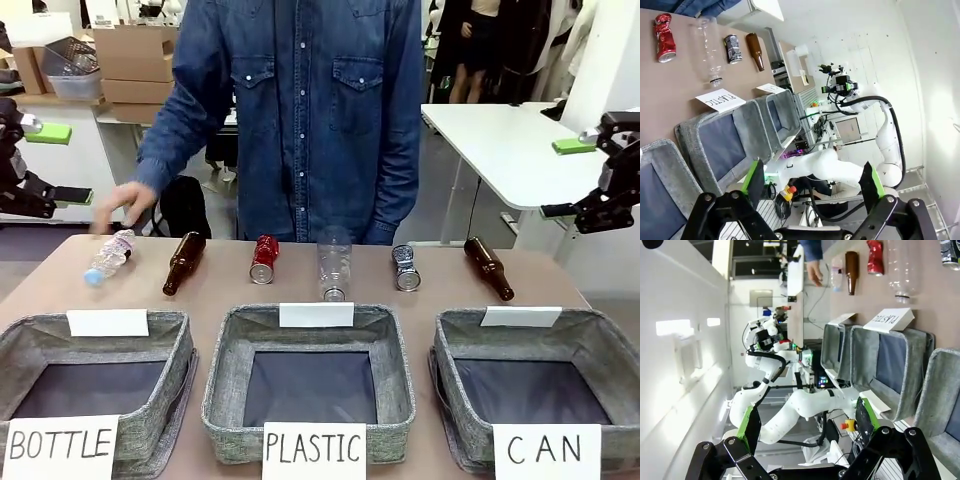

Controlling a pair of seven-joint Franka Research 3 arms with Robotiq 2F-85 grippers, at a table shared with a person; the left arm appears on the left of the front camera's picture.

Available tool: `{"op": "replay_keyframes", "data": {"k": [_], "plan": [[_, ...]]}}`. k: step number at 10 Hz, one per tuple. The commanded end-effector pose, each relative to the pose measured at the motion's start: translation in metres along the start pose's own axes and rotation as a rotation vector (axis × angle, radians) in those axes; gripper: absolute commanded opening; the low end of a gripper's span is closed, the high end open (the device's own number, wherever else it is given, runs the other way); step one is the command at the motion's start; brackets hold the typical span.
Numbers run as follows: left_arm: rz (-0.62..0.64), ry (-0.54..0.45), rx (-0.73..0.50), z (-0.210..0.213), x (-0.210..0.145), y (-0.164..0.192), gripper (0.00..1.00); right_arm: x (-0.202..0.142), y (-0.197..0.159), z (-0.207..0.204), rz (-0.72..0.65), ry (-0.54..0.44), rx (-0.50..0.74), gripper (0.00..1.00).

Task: Sort the can waste into the basket.
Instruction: Pick up the can waste from the table and place it in the right Fabric basket.

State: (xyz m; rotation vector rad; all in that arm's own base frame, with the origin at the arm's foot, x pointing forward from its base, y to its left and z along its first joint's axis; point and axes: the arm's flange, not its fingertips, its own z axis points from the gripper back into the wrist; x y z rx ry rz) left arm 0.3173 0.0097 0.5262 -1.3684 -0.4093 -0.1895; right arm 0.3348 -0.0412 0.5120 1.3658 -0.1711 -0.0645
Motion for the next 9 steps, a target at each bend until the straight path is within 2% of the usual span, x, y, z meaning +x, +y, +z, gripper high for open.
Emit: {"op": "replay_keyframes", "data": {"k": [1, 3, 4, 5, 6, 7, 8, 9], "plan": [[-0.023, -0.006, -0.022, 0.001, 0.003, -0.001, 1.0, 0.006, 0.003, 0.0, 0.024, 0.001, 0.017, 1.0], [-0.023, -0.006, -0.022, 0.001, 0.003, -0.001, 1.0, 0.0, 0.0, 0.0, 0.0, -0.001, -0.001, 1.0], [-0.023, -0.006, -0.022, 0.001, 0.003, -0.001, 1.0, 0.003, 0.006, -0.025, 0.05, 0.016, -0.214, 1.0], [-0.023, -0.006, -0.022, 0.001, 0.003, -0.001, 1.0, 0.017, 0.005, -0.054, 0.105, 0.033, -0.347, 1.0], [-0.023, -0.006, -0.022, 0.001, 0.003, -0.001, 1.0, 0.028, 0.006, -0.077, 0.18, 0.08, -0.427, 1.0], [-0.023, -0.006, -0.022, 0.001, 0.003, -0.001, 1.0, 0.041, 0.004, -0.1, 0.196, 0.134, -0.478, 1.0], [-0.023, -0.006, -0.022, 0.001, 0.003, -0.001, 1.0, 0.05, 0.001, -0.111, 0.175, 0.148, -0.494, 1.0], [-0.023, -0.006, -0.022, 0.001, 0.003, -0.001, 1.0, 0.048, 0.002, -0.103, 0.18, 0.143, -0.45, 1.0]]}}
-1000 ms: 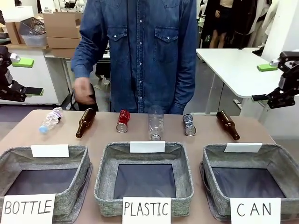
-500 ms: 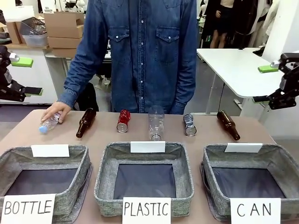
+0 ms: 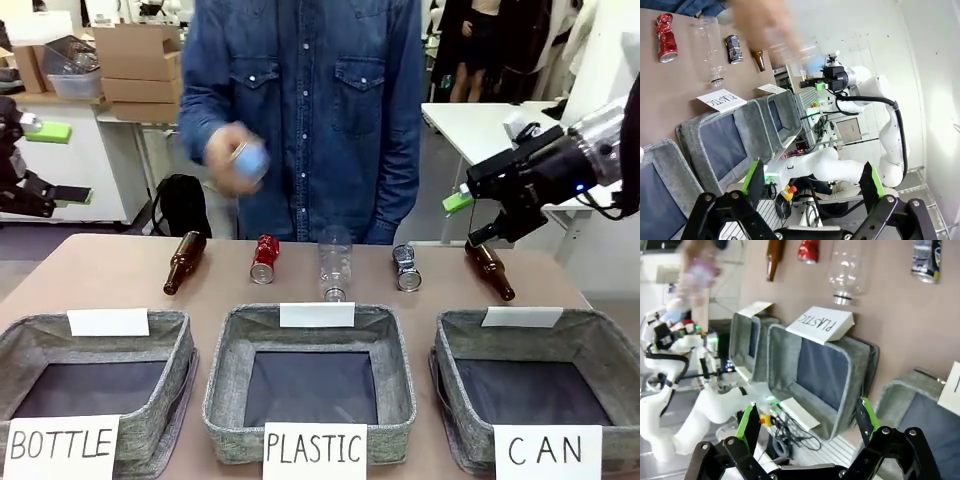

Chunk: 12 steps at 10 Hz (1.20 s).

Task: Sort the can waste into the basket.
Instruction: Pick up the can waste from the table and place it in the right Fabric basket.

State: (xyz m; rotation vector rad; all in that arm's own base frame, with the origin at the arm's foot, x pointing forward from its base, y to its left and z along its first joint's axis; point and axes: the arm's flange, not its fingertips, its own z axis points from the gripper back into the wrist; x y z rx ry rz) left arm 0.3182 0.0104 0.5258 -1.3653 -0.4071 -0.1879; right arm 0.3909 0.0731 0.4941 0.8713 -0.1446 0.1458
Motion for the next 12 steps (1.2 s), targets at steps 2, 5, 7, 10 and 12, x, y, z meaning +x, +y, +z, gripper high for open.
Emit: {"op": "replay_keyframes", "data": {"k": [2, 5, 7, 10, 12], "plan": [[-0.025, -0.007, -0.025, 0.0, 0.002, -0.001, 1.0, -0.018, -0.032, 0.066, -0.03, -0.024, 0.122, 1.0], [-0.025, -0.007, -0.025, 0.0, 0.002, -0.001, 1.0, -0.049, -0.052, 0.106, -0.123, -0.275, 0.093, 1.0], [-0.025, -0.007, -0.025, 0.0, 0.002, -0.001, 1.0, -0.04, -0.055, 0.114, -0.102, -0.18, 0.122, 1.0], [-0.025, -0.007, -0.025, 0.0, 0.002, -0.001, 1.0, 0.026, -0.055, 0.024, -0.087, -0.209, -0.072, 1.0], [-0.025, -0.007, -0.025, 0.0, 0.002, -0.001, 1.0, 0.048, -0.058, -0.026, -0.029, -0.198, -0.107, 1.0]]}}
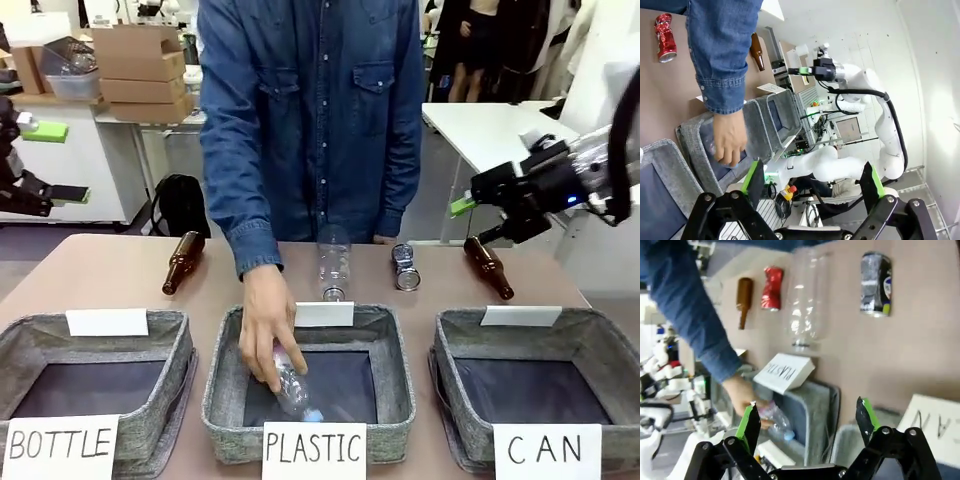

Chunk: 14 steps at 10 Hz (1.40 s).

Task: Sort the can waste into the basket.
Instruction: Pick up the can waste from the table and place it in the right Fabric basket.

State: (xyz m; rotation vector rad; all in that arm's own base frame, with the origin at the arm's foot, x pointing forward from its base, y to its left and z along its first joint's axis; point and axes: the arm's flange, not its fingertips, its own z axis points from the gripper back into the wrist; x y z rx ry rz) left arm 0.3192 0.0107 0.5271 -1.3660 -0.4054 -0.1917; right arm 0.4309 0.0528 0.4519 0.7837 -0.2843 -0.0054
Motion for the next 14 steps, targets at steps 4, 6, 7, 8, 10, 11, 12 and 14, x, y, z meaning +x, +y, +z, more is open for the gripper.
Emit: {"op": "replay_keyframes", "data": {"k": [4, 6, 7, 8, 10, 11, 12, 14], "plan": [[-0.024, -0.01, -0.023, 0.0, 0.001, -0.001, 1.0, 0.038, -0.02, -0.138, 0.097, -0.102, -0.309, 1.0], [-0.024, -0.01, -0.023, 0.0, 0.001, -0.001, 1.0, 0.018, -0.007, -0.083, 0.038, -0.018, -0.136, 1.0], [-0.024, -0.01, -0.023, 0.0, 0.001, -0.001, 1.0, 0.018, -0.007, -0.083, 0.038, -0.018, -0.136, 1.0], [-0.024, -0.01, -0.023, 0.0, 0.001, -0.001, 1.0, 0.024, -0.015, -0.112, 0.054, -0.033, -0.2, 1.0], [-0.024, -0.01, -0.023, 0.0, 0.001, -0.001, 1.0, 0.042, -0.006, -0.119, 0.127, -0.052, -0.305, 1.0], [-0.024, -0.01, -0.023, 0.0, 0.001, -0.001, 1.0, 0.052, -0.007, -0.13, 0.118, -0.05, -0.326, 1.0], [-0.024, -0.01, -0.023, 0.0, 0.001, -0.001, 1.0, 0.063, -0.011, -0.146, 0.106, -0.049, -0.362, 1.0], [-0.024, -0.01, -0.023, 0.0, 0.001, -0.001, 1.0, 0.071, -0.018, -0.174, 0.091, -0.039, -0.419, 1.0]]}}
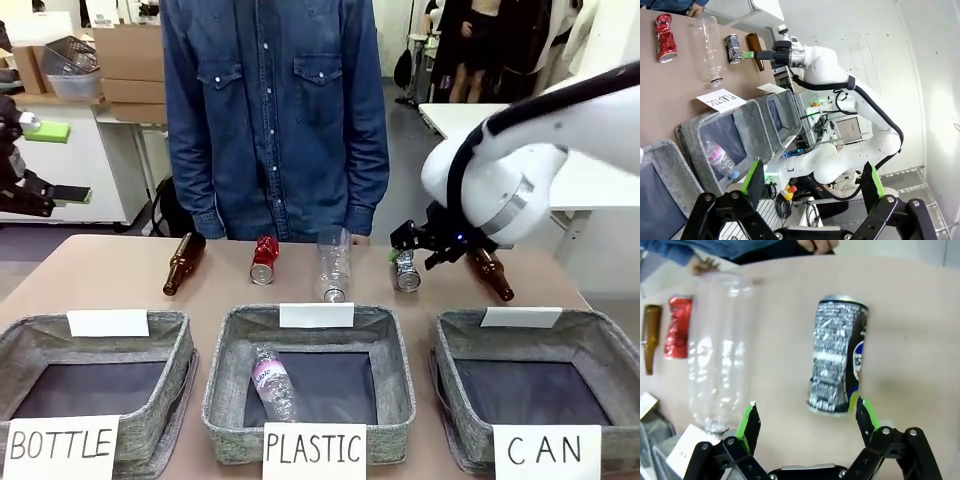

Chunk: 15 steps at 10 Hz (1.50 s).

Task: Sort the can waste into the basket.
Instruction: Pick up the can waste from the table and place it in the right Fabric basket.

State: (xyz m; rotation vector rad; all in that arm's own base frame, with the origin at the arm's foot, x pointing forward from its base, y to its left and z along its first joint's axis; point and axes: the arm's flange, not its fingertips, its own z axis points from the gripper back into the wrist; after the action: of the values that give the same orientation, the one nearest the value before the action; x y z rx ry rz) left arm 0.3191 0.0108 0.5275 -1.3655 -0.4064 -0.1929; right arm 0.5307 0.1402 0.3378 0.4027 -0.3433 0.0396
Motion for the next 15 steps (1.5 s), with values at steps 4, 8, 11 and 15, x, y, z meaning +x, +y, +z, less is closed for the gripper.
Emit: {"op": "replay_keyframes", "data": {"k": [4, 8, 11, 15], "plan": [[-0.022, -0.01, -0.024, 0.0, 0.001, 0.0, 1.0, 0.016, 0.009, -0.037, -0.043, 0.003, -0.145, 1.0], [-0.022, -0.01, -0.024, 0.0, 0.001, 0.0, 1.0, 0.016, 0.007, -0.039, -0.064, -0.029, -0.159, 0.36], [-0.022, -0.01, -0.024, 0.0, 0.001, 0.0, 1.0, 0.013, 0.0, -0.039, -0.065, -0.035, -0.161, 0.0], [-0.022, -0.01, -0.024, 0.0, 0.001, 0.0, 1.0, 0.013, -0.01, -0.039, -0.095, -0.068, -0.165, 0.06]]}}
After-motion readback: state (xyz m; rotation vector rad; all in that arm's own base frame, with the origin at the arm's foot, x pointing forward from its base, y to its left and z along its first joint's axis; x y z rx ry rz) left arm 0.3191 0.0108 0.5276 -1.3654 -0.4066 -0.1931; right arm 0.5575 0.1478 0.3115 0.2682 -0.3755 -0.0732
